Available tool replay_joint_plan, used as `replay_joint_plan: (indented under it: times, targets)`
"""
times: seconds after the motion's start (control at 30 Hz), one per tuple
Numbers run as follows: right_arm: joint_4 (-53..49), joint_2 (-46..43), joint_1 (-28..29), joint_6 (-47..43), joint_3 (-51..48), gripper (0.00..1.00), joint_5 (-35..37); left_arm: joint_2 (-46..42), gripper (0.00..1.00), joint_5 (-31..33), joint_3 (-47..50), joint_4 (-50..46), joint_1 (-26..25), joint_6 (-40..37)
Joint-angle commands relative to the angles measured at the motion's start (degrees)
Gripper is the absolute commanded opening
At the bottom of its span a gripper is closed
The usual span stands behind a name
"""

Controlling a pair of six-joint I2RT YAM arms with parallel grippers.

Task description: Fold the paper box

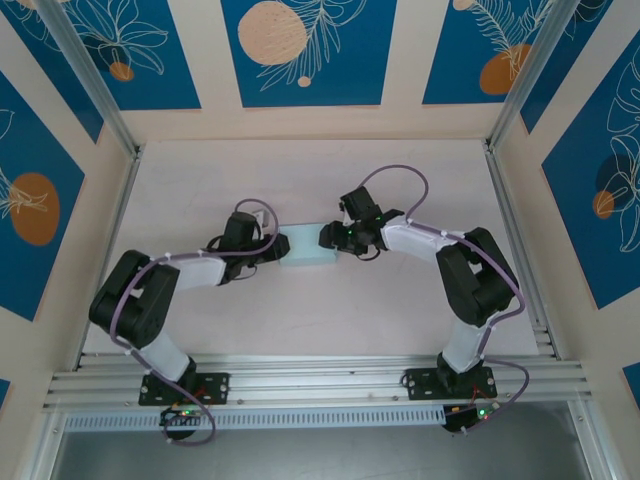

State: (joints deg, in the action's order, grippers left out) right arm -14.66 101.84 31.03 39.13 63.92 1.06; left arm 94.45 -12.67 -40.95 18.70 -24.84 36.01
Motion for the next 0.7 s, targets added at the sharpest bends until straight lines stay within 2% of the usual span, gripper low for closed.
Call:
replay_joint_plan:
  times: [0.0, 0.2, 0.27, 0.37, 0.5, 0.53, 0.67]
  targets:
    - [-0.47, -0.03, -1.09, -0.8, 1.12, 0.56, -2.11, 2.07, 0.42, -2.06, -2.93, 1.76, 0.63, -0.83]
    - [-2.16, -1.22, -2.44, -2.23, 1.51, 0.57, -1.1, 1.66, 0.46, -2.15, -2.73, 1.74, 0.7, 0.45]
    - [-3.47, -2.83, -2.86, -3.06, 1.73, 0.58, -0.09, -0.72, 0.54, -0.93, -1.59, 0.74, 0.96, 0.64]
    - [-5.46, -6.3, -3.49, -4.63, 1.43, 0.63, 2.51, -4.87, 0.72, 1.02, -0.8, -3.4, 2.03, -0.36]
    - [-7.21, -12.72, -4.22, -6.73, -1.04, 0.74, 8.07, -11.64, 0.96, 4.46, -0.24, -10.97, 4.41, -4.16]
    - [-7.23, -14.38, -4.5, -7.15, -2.05, 0.77, 9.27, -13.66, 1.0, 6.11, 0.15, -12.67, 4.82, -5.25]
    - [-7.93, -21.92, -5.96, -7.8, -6.58, 1.0, 15.67, -23.39, 1.0, 12.93, 3.26, -18.26, 6.71, -9.94]
